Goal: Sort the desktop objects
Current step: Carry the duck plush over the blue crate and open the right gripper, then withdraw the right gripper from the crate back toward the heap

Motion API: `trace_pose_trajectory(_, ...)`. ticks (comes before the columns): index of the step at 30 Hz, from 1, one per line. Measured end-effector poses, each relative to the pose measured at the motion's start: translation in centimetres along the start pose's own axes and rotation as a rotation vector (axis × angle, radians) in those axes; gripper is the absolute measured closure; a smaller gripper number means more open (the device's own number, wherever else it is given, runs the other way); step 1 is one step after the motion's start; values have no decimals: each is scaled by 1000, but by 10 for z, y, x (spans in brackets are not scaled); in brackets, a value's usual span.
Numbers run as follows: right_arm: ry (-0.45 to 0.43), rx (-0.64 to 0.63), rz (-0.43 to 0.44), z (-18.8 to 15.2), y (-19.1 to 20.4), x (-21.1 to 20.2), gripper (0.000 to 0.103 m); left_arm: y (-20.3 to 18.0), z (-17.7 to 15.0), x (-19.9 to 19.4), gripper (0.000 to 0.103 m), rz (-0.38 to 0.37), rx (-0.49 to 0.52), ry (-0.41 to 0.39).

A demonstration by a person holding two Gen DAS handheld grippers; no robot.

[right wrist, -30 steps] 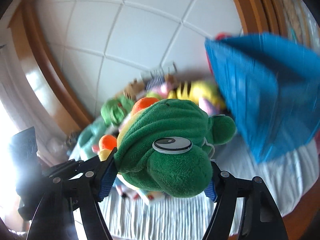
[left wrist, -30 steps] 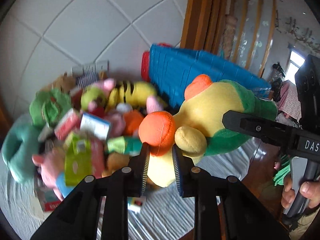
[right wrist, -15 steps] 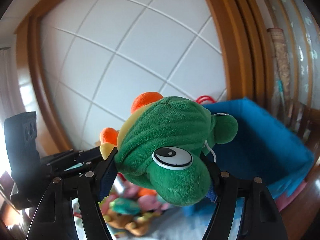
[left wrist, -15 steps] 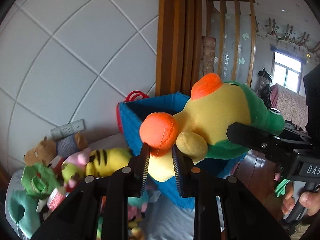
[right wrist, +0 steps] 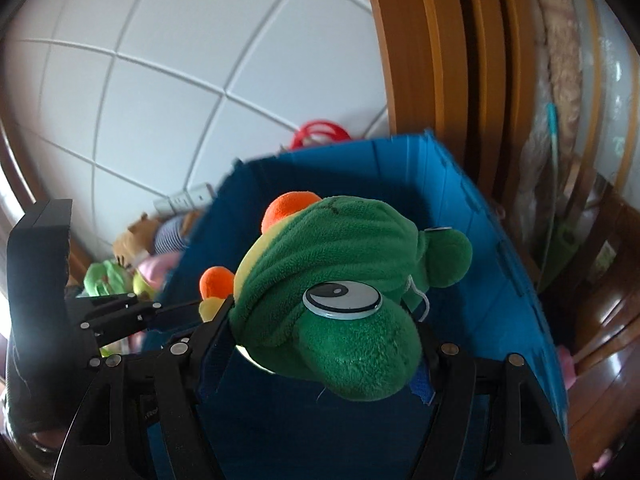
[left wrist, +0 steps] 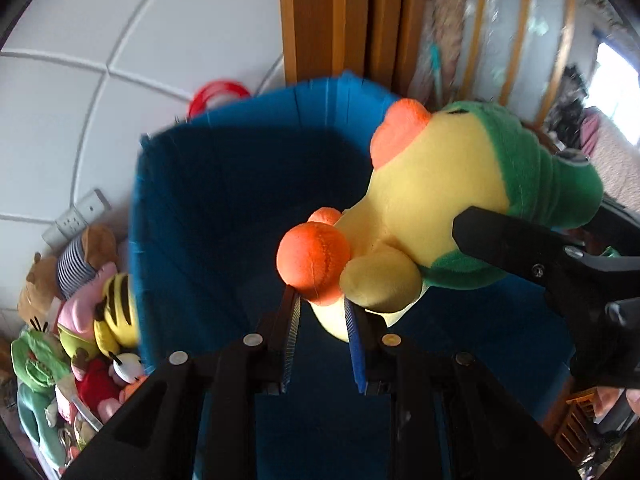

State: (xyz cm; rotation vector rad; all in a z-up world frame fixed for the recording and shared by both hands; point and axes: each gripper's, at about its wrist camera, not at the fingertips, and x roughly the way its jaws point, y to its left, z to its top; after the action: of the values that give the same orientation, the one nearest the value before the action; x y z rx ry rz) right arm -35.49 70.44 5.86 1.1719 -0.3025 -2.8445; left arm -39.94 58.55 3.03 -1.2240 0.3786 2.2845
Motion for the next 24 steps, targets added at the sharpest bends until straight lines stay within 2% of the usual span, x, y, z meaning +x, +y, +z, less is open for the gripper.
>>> trace_pose_trajectory(3,66,-18,2,6,-14,26,31,5,3,31,80,15,-40,94)
trace_pose_trajectory(5,109,-36,-2,6,-18,44,31,10,2,43,70,38,-67,140)
trace_pose_trajectory(7,152,-53,-10,7,-20,61,31,14,2,51,53,61,-88,174)
trace_pose_trajectory(10,194,-59,-9,6,-25,84,31,20,-3,56,46,71,-104,200)
trace_pose_trajectory(16,250,-78,-28,0,-25,104,23,19,-15,56,45,63,-111,227)
trace_pose_trajectory(20,236,-108,-91,-3,-19,94,4,13,-20,52,45,58,-102,220)
trace_pose_trajectory(24,201,-153,-177,-7,-11,77,1,14,-25,45,45,55,-101,207)
